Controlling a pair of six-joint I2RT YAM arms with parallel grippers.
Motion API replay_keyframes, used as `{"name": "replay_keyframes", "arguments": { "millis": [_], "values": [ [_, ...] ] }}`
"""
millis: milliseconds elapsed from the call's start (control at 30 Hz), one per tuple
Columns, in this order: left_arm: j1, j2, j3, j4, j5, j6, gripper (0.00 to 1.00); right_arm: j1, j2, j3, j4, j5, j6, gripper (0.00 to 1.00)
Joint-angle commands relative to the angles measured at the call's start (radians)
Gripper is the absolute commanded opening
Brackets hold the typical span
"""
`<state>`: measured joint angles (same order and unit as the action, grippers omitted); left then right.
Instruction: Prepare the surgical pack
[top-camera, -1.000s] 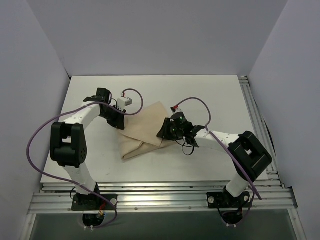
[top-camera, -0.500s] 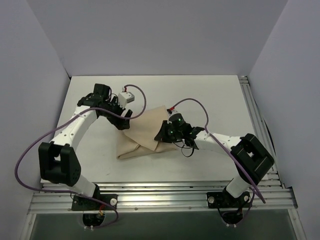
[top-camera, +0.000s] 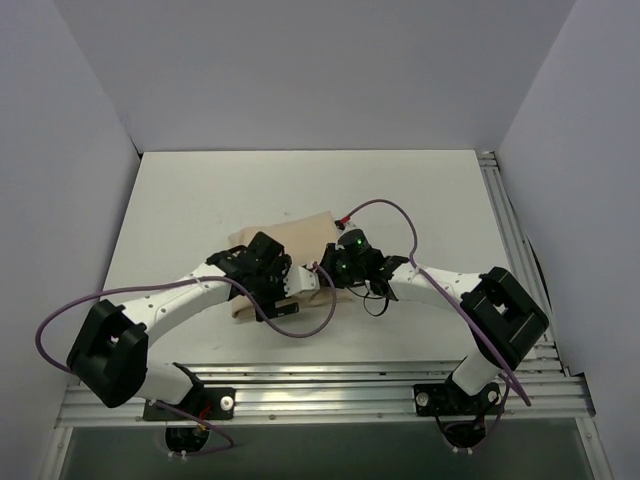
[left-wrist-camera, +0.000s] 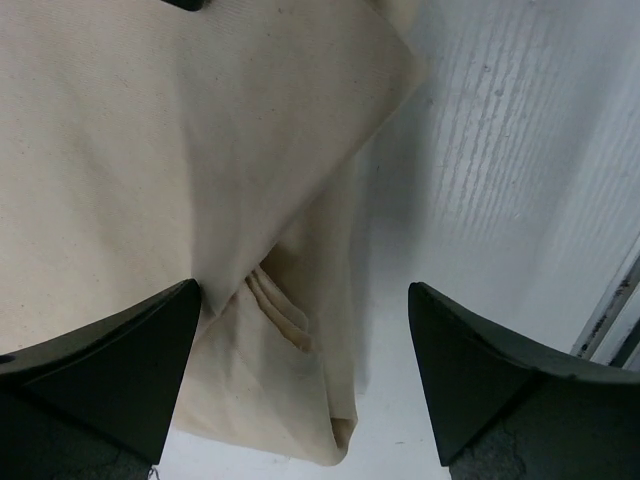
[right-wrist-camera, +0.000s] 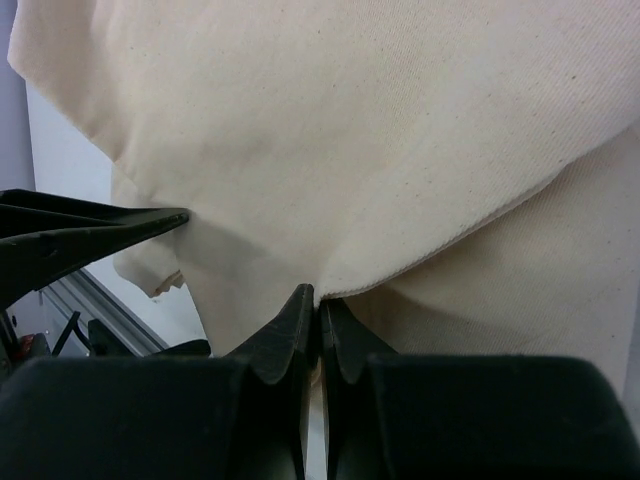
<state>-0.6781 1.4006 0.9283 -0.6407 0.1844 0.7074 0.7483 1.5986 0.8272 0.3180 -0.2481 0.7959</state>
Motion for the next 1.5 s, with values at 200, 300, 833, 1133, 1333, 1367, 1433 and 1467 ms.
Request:
{"name": "replay_keyframes", "arguments": {
  "millis": [200,300,833,1133,1333,1367,1433,1467],
  "values": [
    [-0.009,-0.022,-0.075,0.272,-0.166,0.027,0.88,0.037,-0.077,0.004,0.023,-0.005,0.060,0.00],
    [-0.009,-0.008,-0.066,0.277,-0.142,-0.011,0.67,0.055,-0.112,0.001,0.000,-0.013,0.069,0.00],
    [-0.012,-0.052,0.063,-0.040,0.192,-0.049,0.90,0.098,0.055,-0.094,0.079,-0.091,0.065,0.00],
    [-0.115,-0.031,0.000,0.093,0.116,-0.094,0.92,0.045,0.011,-0.137,0.113,-0.059,0.107,0.00],
    [-0.164,-0.048,-0.068,0.226,-0.009,-0.115,0.85,0.031,0.027,-0.165,0.197,-0.092,0.158,0.00],
    [-0.164,-0.049,-0.078,0.243,-0.023,-0.112,0.81,0.028,0.032,-0.171,0.213,-0.095,0.163,0.00],
    [-0.166,-0.045,-0.106,0.302,-0.069,-0.114,0.67,0.028,0.043,-0.171,0.220,-0.103,0.166,0.00],
    [-0.164,-0.038,-0.106,0.312,-0.079,-0.112,0.51,0.026,0.046,-0.172,0.224,-0.105,0.166,0.00]
  ]
}}
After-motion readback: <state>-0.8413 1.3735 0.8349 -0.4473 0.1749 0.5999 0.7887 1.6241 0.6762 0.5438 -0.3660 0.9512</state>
